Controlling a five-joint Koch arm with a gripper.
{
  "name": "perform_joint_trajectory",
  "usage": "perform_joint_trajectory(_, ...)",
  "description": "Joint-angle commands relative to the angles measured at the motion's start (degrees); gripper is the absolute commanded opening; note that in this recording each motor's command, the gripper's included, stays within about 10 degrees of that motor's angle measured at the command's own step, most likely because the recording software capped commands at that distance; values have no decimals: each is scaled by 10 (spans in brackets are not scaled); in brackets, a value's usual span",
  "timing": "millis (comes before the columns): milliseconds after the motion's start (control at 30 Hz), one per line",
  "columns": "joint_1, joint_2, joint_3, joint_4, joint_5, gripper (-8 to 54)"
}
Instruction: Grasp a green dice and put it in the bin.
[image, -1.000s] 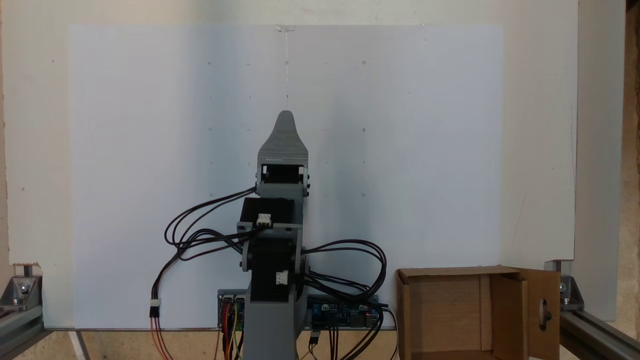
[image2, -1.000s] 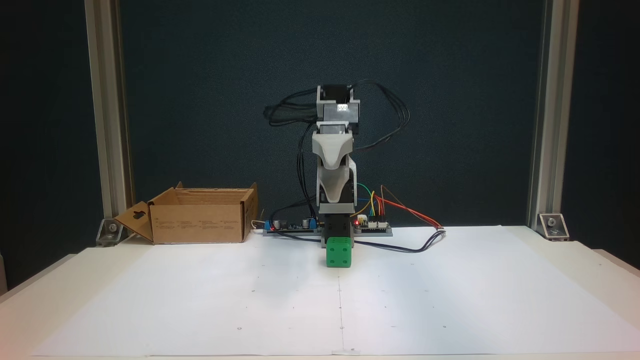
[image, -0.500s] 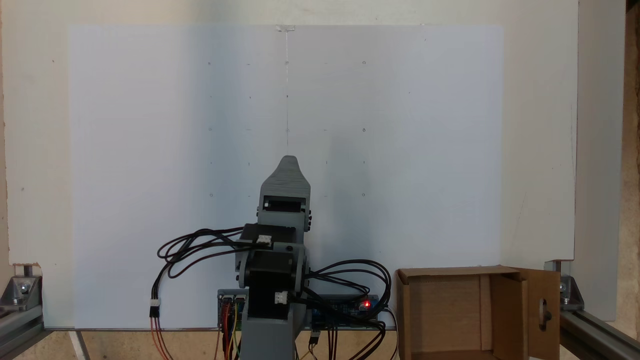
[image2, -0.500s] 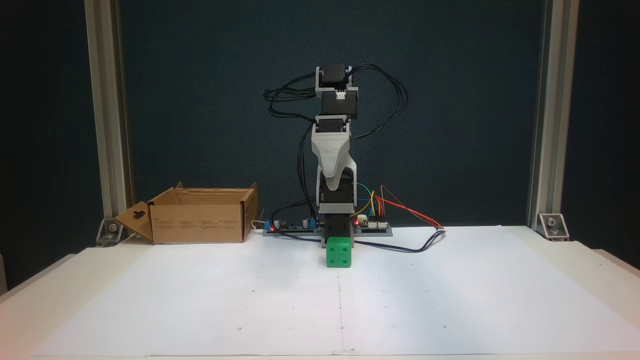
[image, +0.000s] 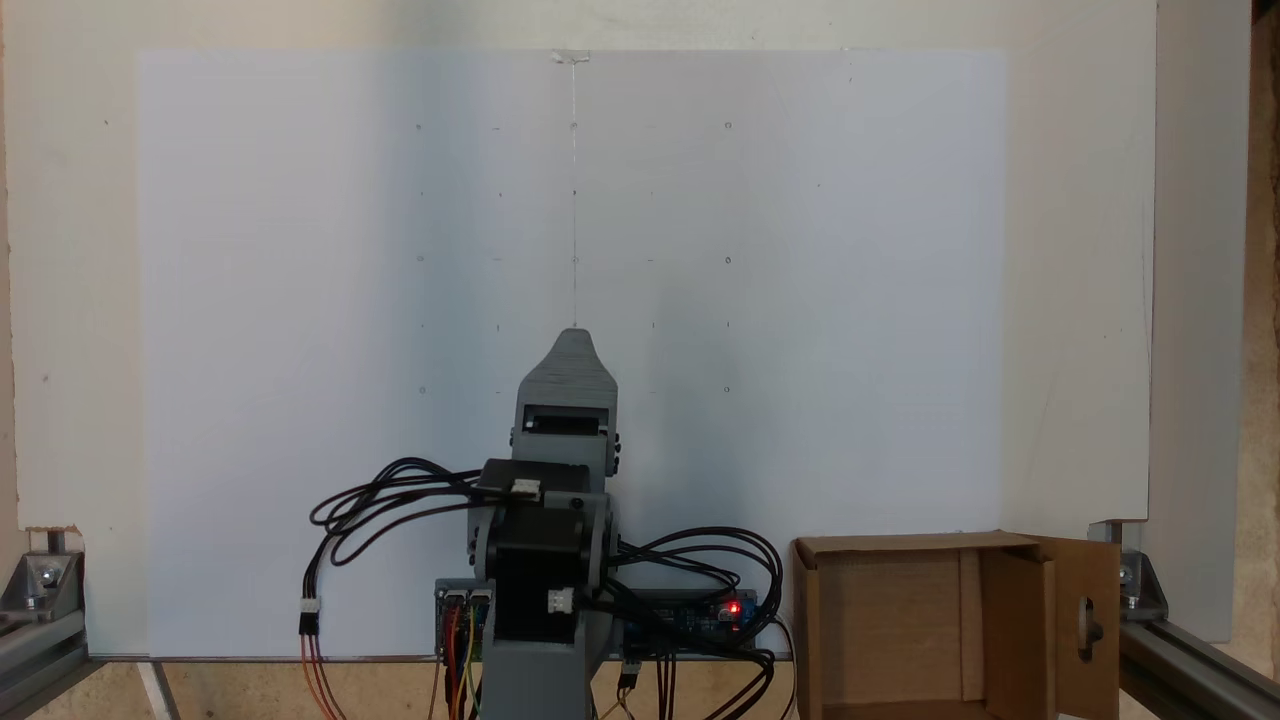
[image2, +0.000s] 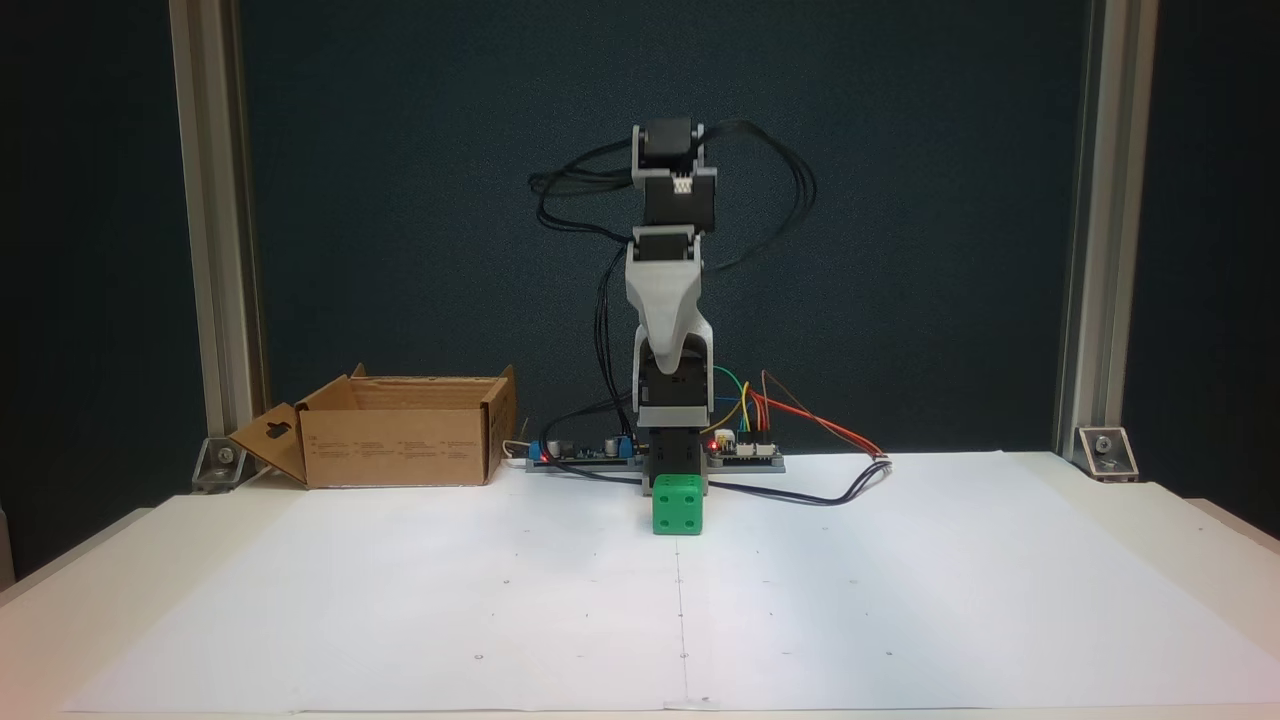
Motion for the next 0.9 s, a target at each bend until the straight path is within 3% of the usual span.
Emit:
perform_joint_trajectory(0, 0, 56, 4, 16, 19, 436)
perform_joint_trajectory(867, -25, 56, 196, -98, 69, 440)
